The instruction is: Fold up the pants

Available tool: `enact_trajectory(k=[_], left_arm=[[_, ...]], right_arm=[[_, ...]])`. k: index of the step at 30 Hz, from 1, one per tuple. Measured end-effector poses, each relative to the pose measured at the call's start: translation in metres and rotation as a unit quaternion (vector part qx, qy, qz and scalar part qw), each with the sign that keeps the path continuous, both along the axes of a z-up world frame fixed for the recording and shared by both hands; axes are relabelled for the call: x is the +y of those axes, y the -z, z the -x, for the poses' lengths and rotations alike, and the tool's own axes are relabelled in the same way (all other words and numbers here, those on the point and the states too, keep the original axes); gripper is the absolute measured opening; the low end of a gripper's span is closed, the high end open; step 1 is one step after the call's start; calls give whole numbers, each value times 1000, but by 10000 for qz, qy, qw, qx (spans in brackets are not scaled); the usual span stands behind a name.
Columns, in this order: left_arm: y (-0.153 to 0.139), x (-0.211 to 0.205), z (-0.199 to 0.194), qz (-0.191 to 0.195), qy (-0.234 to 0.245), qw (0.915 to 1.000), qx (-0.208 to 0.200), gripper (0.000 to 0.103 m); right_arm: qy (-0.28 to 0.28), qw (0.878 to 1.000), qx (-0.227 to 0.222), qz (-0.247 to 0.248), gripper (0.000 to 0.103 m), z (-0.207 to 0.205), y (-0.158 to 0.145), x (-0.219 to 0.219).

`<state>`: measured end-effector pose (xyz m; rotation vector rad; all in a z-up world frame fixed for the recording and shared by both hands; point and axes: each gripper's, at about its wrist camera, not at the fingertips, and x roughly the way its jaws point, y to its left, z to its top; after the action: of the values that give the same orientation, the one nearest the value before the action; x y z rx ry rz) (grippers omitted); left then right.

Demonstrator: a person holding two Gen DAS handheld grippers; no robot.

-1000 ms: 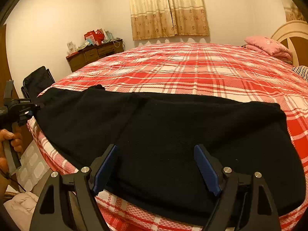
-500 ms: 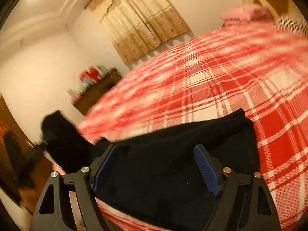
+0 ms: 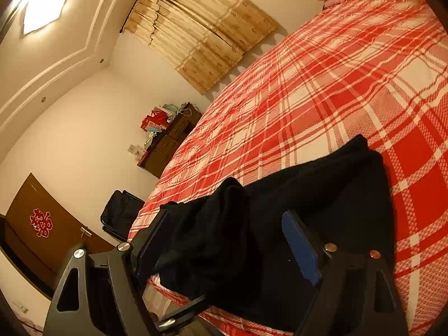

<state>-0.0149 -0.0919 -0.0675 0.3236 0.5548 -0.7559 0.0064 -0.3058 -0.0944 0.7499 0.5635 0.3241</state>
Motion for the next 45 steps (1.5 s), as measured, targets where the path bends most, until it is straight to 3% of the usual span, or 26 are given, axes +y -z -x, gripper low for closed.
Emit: enact_trajectory(k=[3,6,11,14,18,19,21,23,27,32,35,40,42,45], left_arm=[[-15,27,-3,369,-130,9991,-157,95],[-22,60,-18,667,-676,9954,-115,95],[-19,120,-55,1198,-1779,9761,341,95],[-13,143,-64,1377,-2231,9637,509,95],[-6,152,-66,1374,-2490,9570,569,95],[-5,152,-66,1337,-2533,9564,565,95],[-4,153,-63,1250,-2563,9570,532,95],[-4,154,-61,1187,-2559,9581,494,95],[-5,152,-61,1207,-2523,9585,559,95],[-10,147,-59,1134,-2477,9613,418,95],[-10,143,-59,1137,-2414,9627,438,95],[-2,127,-58,1020,-2265,9671,548,95],[-1,119,-56,937,-2196,9696,529,95],[-1,112,-53,843,-2151,9717,502,95]], right_arm=[[-82,10000,-42,22,82,0,-5,2],[-232,9997,41,116,82,-7,-4,13],[-272,9956,403,804,83,-18,7,43],[-363,9877,514,1432,83,-22,8,68],[-616,9647,582,2494,83,-23,14,112],[-592,9559,586,2815,82,-22,17,121],[-581,9448,584,3170,66,-20,19,130],[-639,9474,598,3079,47,-22,17,127],[-666,9520,481,2948,24,-17,4,121],[-444,9509,-40,3063,22,8,-40,106],[-148,9490,-21,3148,22,27,-50,80],[350,9483,938,3010,22,46,5,28],[375,9550,879,2807,22,49,21,19],[344,9550,736,2853,26,47,14,22]])
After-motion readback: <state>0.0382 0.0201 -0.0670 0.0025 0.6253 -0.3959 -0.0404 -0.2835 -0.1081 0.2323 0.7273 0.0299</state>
